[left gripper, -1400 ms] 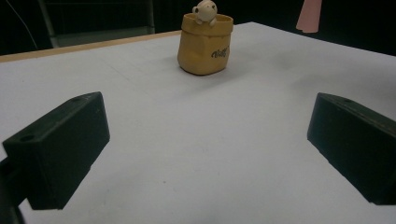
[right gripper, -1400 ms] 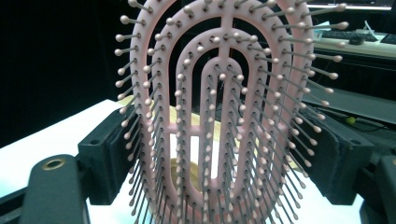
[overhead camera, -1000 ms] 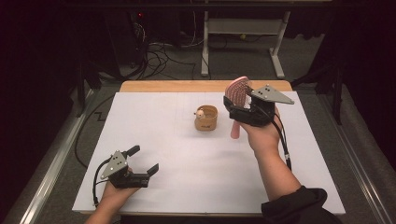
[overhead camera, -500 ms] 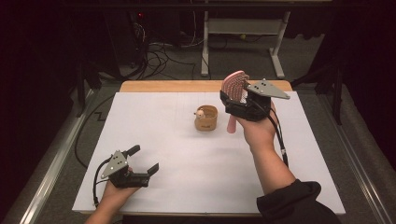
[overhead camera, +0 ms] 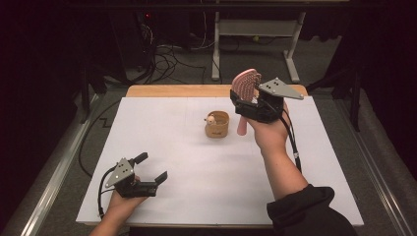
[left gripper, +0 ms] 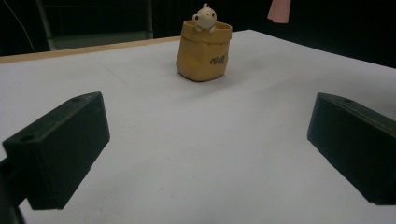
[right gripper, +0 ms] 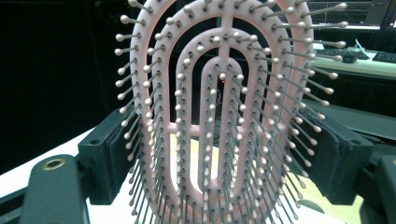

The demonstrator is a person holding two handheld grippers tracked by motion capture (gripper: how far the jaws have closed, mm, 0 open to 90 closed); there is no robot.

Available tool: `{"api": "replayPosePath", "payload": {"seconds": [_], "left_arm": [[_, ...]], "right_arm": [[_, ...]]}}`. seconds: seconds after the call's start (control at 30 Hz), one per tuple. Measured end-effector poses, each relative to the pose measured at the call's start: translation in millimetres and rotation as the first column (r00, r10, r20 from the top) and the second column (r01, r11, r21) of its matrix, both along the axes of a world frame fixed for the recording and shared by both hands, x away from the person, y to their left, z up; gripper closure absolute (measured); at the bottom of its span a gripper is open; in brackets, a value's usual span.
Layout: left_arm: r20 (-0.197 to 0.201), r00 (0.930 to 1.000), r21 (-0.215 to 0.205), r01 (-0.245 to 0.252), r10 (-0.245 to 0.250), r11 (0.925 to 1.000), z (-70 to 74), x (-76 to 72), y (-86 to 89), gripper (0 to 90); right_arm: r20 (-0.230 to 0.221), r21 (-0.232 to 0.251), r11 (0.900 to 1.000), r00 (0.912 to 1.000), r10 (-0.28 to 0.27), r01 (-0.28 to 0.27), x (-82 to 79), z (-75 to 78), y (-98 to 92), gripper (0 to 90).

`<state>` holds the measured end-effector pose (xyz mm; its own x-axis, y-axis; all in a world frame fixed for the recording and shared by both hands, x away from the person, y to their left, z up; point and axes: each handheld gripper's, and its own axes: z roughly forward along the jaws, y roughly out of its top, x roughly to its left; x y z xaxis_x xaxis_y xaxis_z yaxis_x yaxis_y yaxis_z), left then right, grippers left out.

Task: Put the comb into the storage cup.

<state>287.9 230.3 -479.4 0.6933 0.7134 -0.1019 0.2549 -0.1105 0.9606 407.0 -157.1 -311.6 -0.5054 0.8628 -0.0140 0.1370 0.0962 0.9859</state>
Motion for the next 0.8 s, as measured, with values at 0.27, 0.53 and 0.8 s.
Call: {"api": "replayPosePath", "payload": {"seconds": [0.27, 0.53, 0.8], "left_arm": [[0.003, 1.0000, 0.010, -0.003, 0.003, 0.9999, -1.5, 3.0, -0.3, 0.0], [0.005, 1.0000, 0.007, -0.005, 0.005, 1.0000, -0.8, 2.0, 0.3, 0.0], [0.003, 1.0000, 0.011, -0.007, 0.007, 0.9999, -0.9, 2.1, 0.9, 0.0]], "right_arm": [[0.000, 0.005, 1.000, 1.0000, -0.002, 0.002, 7.7, 0.6, 3.1, 20.2], [0.001, 0.025, 1.000, 1.0000, -0.005, 0.005, 16.1, 3.8, 7.6, 20.2], [0.013, 0.030, 0.999, 0.9999, -0.012, 0.011, 24.0, 10.1, 17.1, 20.2]]}}
